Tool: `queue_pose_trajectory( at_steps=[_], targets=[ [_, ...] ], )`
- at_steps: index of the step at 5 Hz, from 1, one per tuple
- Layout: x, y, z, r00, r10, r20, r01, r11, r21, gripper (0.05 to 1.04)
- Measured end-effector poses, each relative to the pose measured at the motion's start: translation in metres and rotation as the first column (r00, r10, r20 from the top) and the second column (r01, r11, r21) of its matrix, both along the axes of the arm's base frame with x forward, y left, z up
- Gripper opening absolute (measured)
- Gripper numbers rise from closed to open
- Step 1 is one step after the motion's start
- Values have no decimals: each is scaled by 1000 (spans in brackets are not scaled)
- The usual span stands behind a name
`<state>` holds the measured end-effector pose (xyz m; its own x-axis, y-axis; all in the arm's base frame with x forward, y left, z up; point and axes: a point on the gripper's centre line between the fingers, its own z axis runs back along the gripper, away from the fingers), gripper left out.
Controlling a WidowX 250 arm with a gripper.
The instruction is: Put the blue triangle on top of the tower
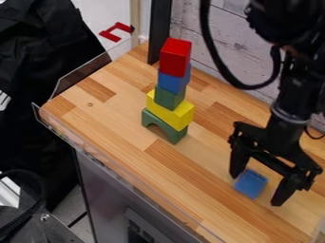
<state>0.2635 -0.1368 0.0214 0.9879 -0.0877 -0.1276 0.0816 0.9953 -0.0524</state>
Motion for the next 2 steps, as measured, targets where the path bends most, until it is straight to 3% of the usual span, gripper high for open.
queue_pose_trajectory(
  at_steps=[2],
  targets=[
    [2, 0, -9, 1000, 6, -26, -6, 1000, 3, 1001]
  ],
)
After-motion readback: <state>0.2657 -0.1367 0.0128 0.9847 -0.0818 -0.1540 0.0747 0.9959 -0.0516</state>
